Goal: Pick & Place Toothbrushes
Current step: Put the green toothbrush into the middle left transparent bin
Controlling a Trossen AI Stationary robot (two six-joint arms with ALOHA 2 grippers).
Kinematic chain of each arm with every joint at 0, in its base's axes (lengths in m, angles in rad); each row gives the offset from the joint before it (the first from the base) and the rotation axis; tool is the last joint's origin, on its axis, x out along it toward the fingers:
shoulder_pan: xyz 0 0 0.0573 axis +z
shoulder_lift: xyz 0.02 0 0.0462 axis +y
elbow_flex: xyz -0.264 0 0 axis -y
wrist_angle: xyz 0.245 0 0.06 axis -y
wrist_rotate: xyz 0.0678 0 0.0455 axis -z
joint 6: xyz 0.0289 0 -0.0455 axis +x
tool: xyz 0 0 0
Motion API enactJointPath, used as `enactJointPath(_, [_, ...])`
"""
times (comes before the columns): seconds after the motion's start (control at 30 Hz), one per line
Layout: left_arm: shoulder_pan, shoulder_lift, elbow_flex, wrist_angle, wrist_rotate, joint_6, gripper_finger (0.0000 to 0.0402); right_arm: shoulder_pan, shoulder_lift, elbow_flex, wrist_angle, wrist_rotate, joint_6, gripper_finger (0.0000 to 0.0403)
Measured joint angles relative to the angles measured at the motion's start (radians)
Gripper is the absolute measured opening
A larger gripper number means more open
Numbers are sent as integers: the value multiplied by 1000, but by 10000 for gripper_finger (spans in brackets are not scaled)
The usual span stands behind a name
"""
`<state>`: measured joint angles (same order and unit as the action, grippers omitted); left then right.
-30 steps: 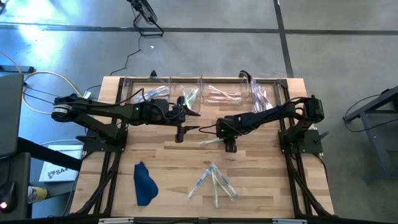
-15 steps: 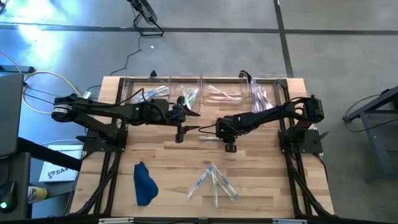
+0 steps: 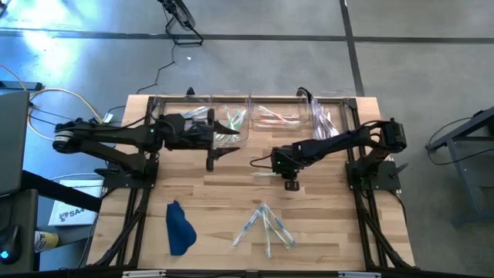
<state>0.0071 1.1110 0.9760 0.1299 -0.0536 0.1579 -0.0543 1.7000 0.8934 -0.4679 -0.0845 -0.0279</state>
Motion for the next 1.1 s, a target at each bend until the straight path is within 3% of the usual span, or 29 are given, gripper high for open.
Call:
enactJointPath(0.43, [0, -77, 1, 20, -8, 48, 219, -4, -161, 3, -26, -54, -2, 40])
enactJointPath(0.87, [0, -107, 1, 70, -16, 57, 219, -4, -439, 5, -30, -46, 23, 40])
enactJointPath(1.1, [0, -105, 1, 104, -57, 56, 219, -5, -579, 6, 89, -9, 80, 40])
